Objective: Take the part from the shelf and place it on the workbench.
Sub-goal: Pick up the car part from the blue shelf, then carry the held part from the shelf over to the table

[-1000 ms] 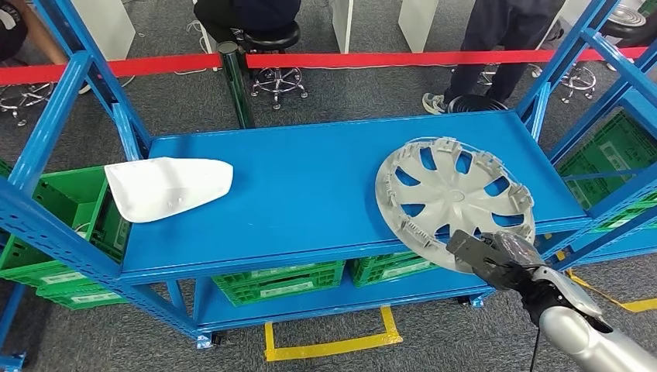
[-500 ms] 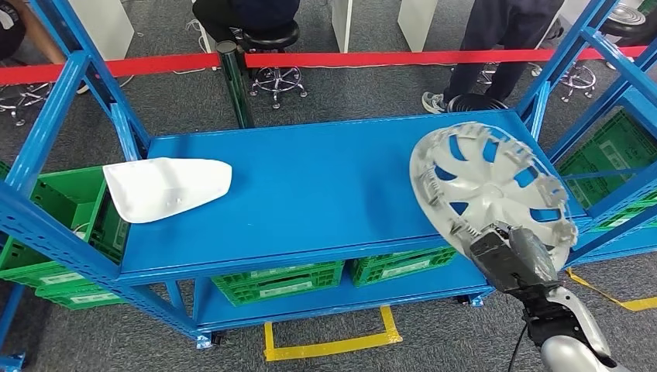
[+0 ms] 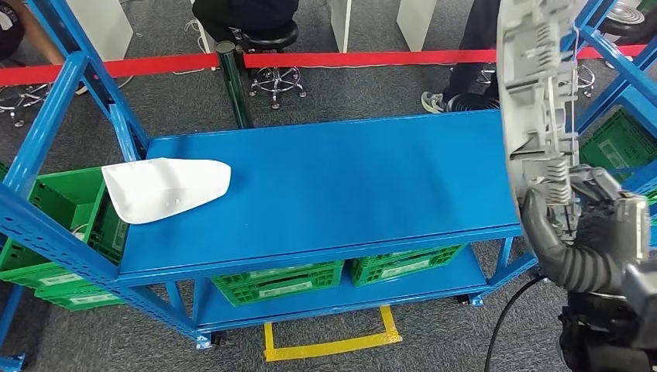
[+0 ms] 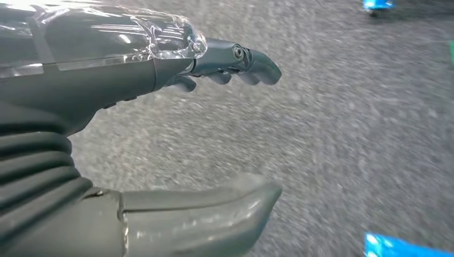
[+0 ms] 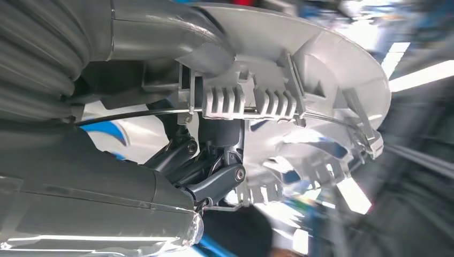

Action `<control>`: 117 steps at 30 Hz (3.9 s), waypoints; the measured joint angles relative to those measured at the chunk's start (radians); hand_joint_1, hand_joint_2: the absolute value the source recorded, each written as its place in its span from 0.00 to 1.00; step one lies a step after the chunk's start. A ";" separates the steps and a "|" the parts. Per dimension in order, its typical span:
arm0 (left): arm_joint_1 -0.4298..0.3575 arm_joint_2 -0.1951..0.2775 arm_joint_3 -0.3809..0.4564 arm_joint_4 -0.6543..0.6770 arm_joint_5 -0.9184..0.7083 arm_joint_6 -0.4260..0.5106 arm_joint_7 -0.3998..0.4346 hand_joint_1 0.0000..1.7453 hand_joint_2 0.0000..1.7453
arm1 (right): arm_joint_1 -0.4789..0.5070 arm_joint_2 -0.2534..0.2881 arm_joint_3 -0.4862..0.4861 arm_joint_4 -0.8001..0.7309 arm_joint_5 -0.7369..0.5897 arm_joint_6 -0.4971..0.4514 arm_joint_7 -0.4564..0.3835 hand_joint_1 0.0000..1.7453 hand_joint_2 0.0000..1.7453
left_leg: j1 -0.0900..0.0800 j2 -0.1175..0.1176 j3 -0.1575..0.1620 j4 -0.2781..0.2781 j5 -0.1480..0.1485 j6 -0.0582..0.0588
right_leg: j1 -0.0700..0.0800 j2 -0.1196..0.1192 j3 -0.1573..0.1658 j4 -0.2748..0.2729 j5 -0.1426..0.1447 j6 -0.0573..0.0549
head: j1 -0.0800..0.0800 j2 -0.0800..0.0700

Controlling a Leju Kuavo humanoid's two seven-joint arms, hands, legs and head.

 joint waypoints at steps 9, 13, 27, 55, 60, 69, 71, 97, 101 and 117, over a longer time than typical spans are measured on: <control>-0.012 -0.023 0.009 0.004 0.026 -0.045 -0.082 0.00 1.00 | -0.049 0.062 0.105 -0.082 0.094 -0.022 -0.069 1.00 1.00 | 0.000 -0.001 0.001 0.000 0.000 0.000 | 0.000 0.000 0.000 0.000 0.000 0.001 | 0.001 0.000; -0.012 -0.034 0.013 0.007 0.027 -0.051 -0.090 0.00 1.00 | -0.060 0.087 0.182 -0.082 0.155 -0.039 -0.084 1.00 1.00 | 0.000 -0.001 0.001 0.000 0.000 0.000 | 0.000 0.000 0.000 0.000 0.000 0.001 | 0.000 0.000; -0.006 -0.048 0.018 0.012 -0.001 -0.042 -0.061 0.00 1.00 | -0.075 0.142 0.367 -0.077 0.021 -0.111 -0.157 1.00 1.00 | 0.000 0.002 0.000 0.000 0.000 0.000 | 0.000 0.000 0.001 0.000 -0.001 0.000 | 0.000 0.000; -0.017 -0.024 0.018 0.014 -0.058 0.060 -0.054 0.00 1.00 | -0.115 0.198 0.388 0.048 -0.314 -0.086 -0.254 1.00 1.00 | -0.012 0.006 0.001 0.000 -0.002 0.022 | -0.011 0.002 0.004 -0.007 0.001 0.016 | -0.003 0.000; 0.001 -0.020 0.018 0.014 -0.080 0.087 -0.035 0.00 1.00 | -0.109 0.197 0.360 0.072 -0.341 -0.086 -0.287 1.00 1.00 | -0.012 0.012 0.002 -0.014 0.009 0.037 | -0.007 0.003 -0.104 0.228 -0.130 0.012 | 0.021 0.000; 0.017 -0.037 0.018 0.015 -0.090 0.100 -0.022 0.00 1.00 | -0.114 0.198 0.346 0.089 -0.342 -0.081 -0.282 1.00 1.00 | -0.014 0.005 -0.011 -0.014 0.028 0.004 | 0.016 0.008 -0.034 0.026 0.020 -0.028 | 0.028 0.000; 0.022 -0.041 0.018 0.016 -0.090 0.099 -0.025 0.00 1.00 | -0.116 0.198 0.345 0.092 -0.342 -0.078 -0.282 1.00 1.00 | -0.010 0.004 -0.018 -0.009 0.020 -0.010 | 0.015 0.003 -0.038 0.011 0.033 -0.042 | 0.028 0.000; 0.044 -0.096 -0.050 0.016 -0.089 0.146 0.068 0.00 1.00 | -0.111 0.204 0.326 0.157 -0.384 -0.134 -0.264 1.00 1.00 | -0.046 -0.005 -0.032 -0.021 0.046 0.047 | 0.047 0.001 -0.001 0.061 -0.012 -0.070 | 0.011 0.000; 0.048 -0.102 -0.069 0.016 -0.091 0.153 0.080 0.00 1.00 | -0.125 0.200 0.331 0.155 -0.348 -0.135 -0.244 1.00 1.00 | -0.042 0.003 -0.050 -0.025 0.073 0.027 | 0.057 0.000 0.028 -0.029 0.005 -0.084 | 0.011 0.000; 0.030 -0.098 -0.093 0.012 -0.088 0.177 0.080 0.00 1.00 | -0.181 0.201 0.352 0.161 -0.342 -0.102 -0.236 1.00 1.00 | -0.002 -0.001 0.068 -0.013 -0.058 0.011 | 0.022 -0.010 -0.166 0.062 0.097 -0.023 | -0.024 0.000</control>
